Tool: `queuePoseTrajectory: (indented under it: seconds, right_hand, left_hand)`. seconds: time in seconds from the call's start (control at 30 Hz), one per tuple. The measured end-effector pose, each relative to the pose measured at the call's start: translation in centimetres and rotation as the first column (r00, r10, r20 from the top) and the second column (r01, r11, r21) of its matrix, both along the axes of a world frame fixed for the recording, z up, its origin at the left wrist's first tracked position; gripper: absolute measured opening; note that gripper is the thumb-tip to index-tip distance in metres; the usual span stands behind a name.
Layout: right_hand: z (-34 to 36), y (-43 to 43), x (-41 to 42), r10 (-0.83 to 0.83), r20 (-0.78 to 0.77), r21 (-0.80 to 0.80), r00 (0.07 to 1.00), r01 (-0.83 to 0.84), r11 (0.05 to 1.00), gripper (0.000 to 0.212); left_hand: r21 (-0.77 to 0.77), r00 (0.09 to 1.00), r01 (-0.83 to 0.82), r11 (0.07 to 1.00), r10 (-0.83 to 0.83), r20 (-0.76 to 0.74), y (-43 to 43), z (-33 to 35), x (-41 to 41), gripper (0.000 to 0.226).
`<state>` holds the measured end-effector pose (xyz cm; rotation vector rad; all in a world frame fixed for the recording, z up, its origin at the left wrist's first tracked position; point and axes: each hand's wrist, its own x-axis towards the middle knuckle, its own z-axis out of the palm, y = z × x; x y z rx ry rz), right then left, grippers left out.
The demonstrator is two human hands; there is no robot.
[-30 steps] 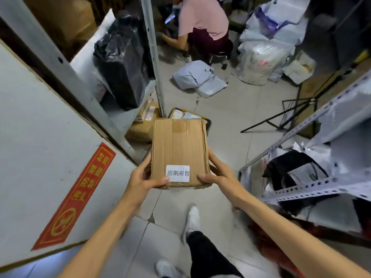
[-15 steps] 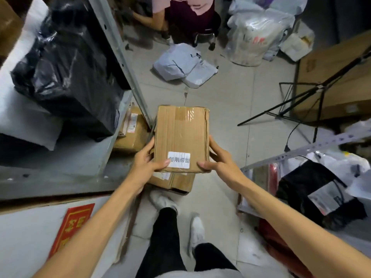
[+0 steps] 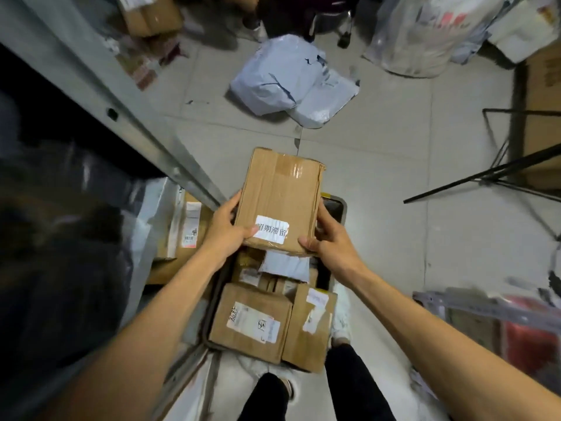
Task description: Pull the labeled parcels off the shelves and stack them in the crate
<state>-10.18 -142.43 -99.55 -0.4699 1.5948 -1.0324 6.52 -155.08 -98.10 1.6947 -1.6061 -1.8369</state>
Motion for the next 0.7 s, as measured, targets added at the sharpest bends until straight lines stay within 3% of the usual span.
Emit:
queuePoseTrajectory:
  seconds: [0.27,0.7]
  right_hand:
    - [-12.3,-5.8,-1.5,-0.007,0.073,0.042,0.997,0.004,0.999,0.086]
    - [-17.3,-8.3,-2.9,-0.003,0.114,0.133,0.993,-0.012,0.991,0.086]
  left_hand:
    - [-0.042,0.984,-0.004,0.999,0.011,0.178,-5.3,-11.2,-3.4,0.069]
    - [-0.03,0.945,0.089,0.996,-0.075,0.318,-7.9,-16.6,-5.4,0.067]
